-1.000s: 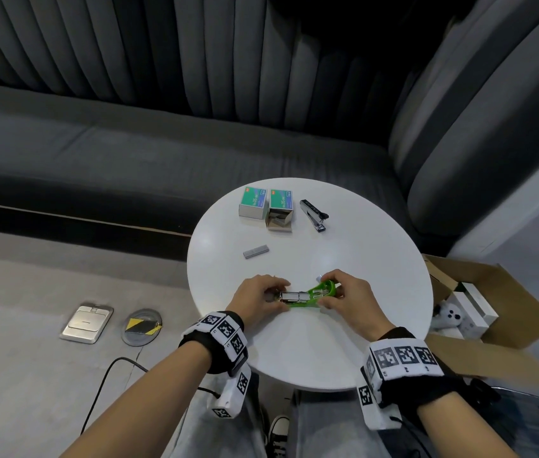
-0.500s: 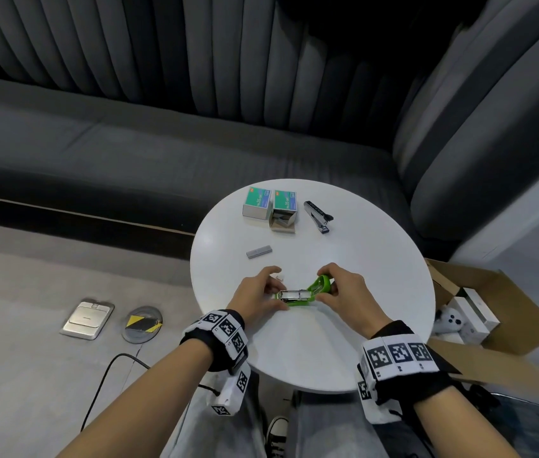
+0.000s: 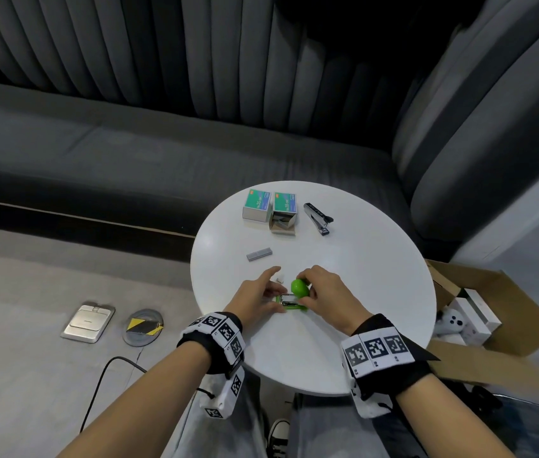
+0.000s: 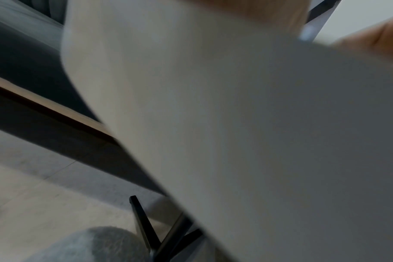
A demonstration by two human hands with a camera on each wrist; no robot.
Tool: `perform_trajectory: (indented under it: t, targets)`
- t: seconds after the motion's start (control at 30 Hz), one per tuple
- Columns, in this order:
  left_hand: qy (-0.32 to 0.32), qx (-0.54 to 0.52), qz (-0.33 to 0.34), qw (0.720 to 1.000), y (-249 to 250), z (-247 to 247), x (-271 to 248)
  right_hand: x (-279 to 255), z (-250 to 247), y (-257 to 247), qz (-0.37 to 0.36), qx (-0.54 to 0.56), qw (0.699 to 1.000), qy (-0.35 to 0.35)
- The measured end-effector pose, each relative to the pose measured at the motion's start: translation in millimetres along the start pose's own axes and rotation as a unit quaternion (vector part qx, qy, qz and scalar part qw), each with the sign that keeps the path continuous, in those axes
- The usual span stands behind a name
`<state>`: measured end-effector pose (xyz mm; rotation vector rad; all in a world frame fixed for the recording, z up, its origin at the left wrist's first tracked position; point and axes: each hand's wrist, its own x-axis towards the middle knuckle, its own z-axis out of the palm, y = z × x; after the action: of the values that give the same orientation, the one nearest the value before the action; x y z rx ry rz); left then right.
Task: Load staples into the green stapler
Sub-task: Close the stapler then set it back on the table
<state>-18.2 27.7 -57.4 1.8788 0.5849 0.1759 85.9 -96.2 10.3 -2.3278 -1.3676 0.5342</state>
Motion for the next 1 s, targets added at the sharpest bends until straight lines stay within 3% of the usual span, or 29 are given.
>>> perform_trajectory:
  t: [0.5,1.0]
  targets:
    - [0.004,-0.035,-0.001,0.999,-0.4,-2.2,-1.1,5.3,8.7,-4.6,0.015,-0.104,0.994,-0.026]
    - [-0.004,-0.023,0.024,0.999,0.3,-1.8,-3.2,8.1,10.4,-3.7,0.040,-0.044,0.998,-0.034]
